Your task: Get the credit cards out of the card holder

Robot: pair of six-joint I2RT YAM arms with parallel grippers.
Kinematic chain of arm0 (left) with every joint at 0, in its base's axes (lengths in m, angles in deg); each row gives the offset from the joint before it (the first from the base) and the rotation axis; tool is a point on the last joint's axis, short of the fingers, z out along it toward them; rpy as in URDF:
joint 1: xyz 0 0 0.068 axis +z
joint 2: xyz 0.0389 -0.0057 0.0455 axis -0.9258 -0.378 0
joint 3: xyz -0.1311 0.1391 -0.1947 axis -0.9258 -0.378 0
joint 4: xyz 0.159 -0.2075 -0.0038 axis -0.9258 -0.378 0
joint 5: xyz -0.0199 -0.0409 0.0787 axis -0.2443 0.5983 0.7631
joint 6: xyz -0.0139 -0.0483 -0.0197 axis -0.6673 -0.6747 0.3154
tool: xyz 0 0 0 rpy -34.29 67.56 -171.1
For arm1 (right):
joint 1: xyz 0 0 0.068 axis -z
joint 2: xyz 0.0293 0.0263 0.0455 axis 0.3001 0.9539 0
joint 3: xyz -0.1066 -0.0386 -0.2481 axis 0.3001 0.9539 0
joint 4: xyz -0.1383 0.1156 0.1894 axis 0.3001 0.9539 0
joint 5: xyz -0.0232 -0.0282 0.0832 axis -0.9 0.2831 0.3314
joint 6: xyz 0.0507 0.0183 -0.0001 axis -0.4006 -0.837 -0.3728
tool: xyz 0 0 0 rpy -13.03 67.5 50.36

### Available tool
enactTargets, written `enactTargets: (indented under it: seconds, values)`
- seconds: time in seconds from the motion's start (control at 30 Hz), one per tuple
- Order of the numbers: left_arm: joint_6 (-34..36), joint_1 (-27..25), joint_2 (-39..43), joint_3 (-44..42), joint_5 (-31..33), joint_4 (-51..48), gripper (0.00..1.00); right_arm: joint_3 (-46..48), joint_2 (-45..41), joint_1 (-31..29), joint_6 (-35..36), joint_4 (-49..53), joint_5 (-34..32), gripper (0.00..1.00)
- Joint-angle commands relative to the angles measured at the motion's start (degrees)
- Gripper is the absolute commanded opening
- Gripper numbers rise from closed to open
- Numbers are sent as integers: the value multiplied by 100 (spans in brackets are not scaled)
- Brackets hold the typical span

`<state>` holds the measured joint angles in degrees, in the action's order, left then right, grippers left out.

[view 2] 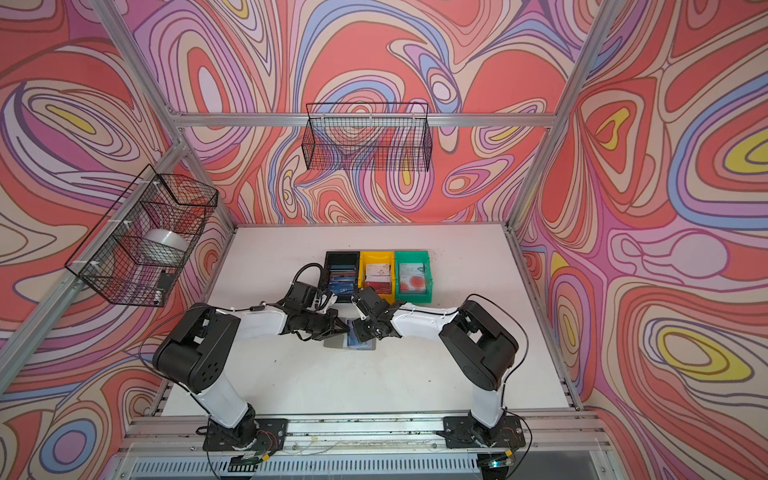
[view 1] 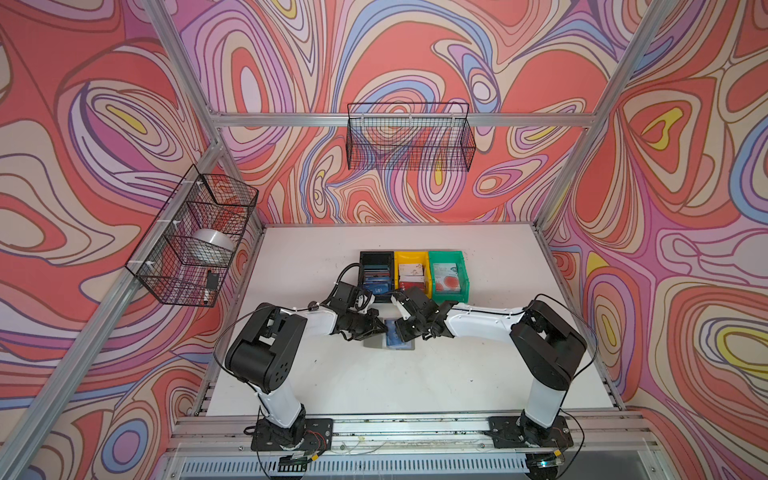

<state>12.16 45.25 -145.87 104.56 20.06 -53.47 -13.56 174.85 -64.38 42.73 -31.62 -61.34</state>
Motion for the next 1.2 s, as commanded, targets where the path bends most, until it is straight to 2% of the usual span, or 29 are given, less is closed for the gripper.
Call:
enactTargets:
  seconds: [0.0,0.73,0.97,1.17]
  values:
    - [255,-10,-106,-72,459,-940,0,81,206,-21,-90,209,-194,19]
    - [748,338,258,118,550,-1887,0,151,215,-9,-172,325,-326,19]
    - [566,488,411,124,51,-1714,0,165,206,-6,-157,367,-327,19]
    - [864,589,786,383,489,-2460,0,180,41,-6,-77,391,-255,19]
